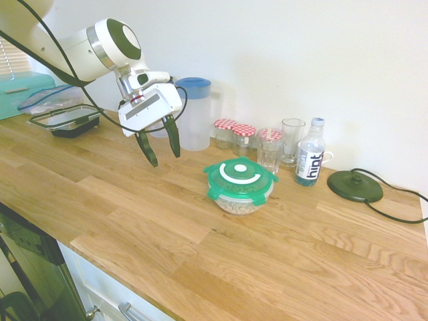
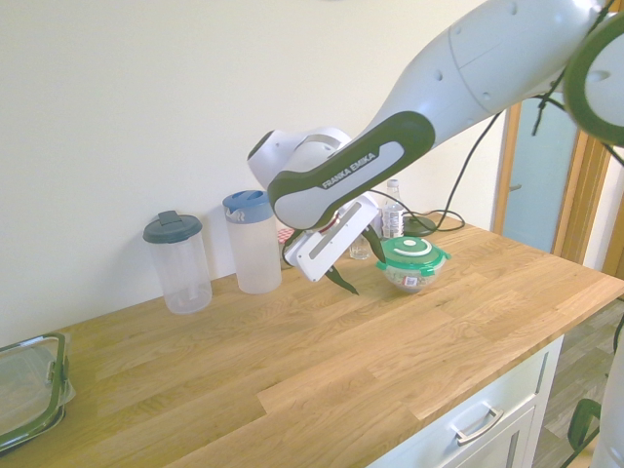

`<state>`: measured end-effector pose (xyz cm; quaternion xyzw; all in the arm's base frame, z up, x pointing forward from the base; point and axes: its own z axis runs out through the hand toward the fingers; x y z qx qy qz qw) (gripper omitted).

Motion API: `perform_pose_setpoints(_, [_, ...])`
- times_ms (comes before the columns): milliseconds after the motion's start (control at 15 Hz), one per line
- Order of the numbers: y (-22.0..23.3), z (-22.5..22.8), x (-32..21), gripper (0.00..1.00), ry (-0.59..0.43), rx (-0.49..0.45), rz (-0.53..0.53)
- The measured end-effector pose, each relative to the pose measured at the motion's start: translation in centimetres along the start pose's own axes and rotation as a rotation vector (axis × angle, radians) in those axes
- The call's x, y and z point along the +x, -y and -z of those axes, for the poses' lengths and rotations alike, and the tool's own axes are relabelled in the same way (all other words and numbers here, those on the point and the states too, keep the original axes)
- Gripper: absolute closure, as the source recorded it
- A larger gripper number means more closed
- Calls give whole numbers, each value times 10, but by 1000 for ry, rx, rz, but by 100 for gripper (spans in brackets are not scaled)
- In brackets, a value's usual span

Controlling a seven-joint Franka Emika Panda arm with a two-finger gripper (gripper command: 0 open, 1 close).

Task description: Cover the lid of food container

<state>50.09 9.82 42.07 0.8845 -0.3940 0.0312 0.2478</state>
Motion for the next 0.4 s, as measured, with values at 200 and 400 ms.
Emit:
perform_pose_setpoints(200, [-17, -1, -4, 0, 98, 167, 46])
perform_pose_setpoints(400, [-19, -2, -5, 0, 198, 324, 73])
